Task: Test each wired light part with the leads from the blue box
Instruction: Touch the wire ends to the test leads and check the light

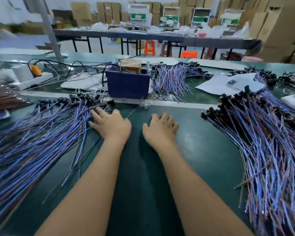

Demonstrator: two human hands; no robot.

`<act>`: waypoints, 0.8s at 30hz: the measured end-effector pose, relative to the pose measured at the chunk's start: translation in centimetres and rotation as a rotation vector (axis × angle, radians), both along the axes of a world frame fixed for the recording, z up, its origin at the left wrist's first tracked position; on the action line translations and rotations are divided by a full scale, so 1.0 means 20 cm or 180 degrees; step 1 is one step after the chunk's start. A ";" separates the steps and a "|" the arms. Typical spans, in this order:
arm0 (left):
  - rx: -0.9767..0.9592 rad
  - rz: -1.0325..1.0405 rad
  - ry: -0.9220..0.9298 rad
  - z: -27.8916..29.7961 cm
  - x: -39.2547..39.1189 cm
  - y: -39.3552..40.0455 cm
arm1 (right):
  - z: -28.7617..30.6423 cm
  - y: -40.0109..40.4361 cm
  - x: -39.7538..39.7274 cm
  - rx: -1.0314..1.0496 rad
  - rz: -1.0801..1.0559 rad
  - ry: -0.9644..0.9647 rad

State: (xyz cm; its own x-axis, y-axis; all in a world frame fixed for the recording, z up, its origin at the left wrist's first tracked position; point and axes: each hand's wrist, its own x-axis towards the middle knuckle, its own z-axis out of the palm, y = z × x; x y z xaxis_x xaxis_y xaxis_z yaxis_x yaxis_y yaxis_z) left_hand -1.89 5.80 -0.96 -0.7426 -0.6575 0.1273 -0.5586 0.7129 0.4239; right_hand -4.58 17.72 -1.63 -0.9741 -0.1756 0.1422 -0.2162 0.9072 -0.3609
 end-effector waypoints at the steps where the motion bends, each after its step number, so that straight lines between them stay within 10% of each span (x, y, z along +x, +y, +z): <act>1: 0.0005 0.0011 -0.0195 -0.01 -0.02 0.01 | -0.02 -0.01 -0.01 0.0166 -0.0021 0.0079; 7: -0.0314 0.0035 0.0049 -0.03 -0.04 -0.02 | -0.03 0.03 -0.05 -0.0076 0.0050 0.0097; 16: 0.0997 -0.0132 0.1401 -0.01 -0.07 -0.10 | -0.02 0.01 -0.03 -0.0743 0.0272 0.0579; 24: 0.0435 -0.1149 0.2487 0.05 -0.05 0.02 | 0.02 -0.03 -0.01 -0.3574 0.0887 -0.0953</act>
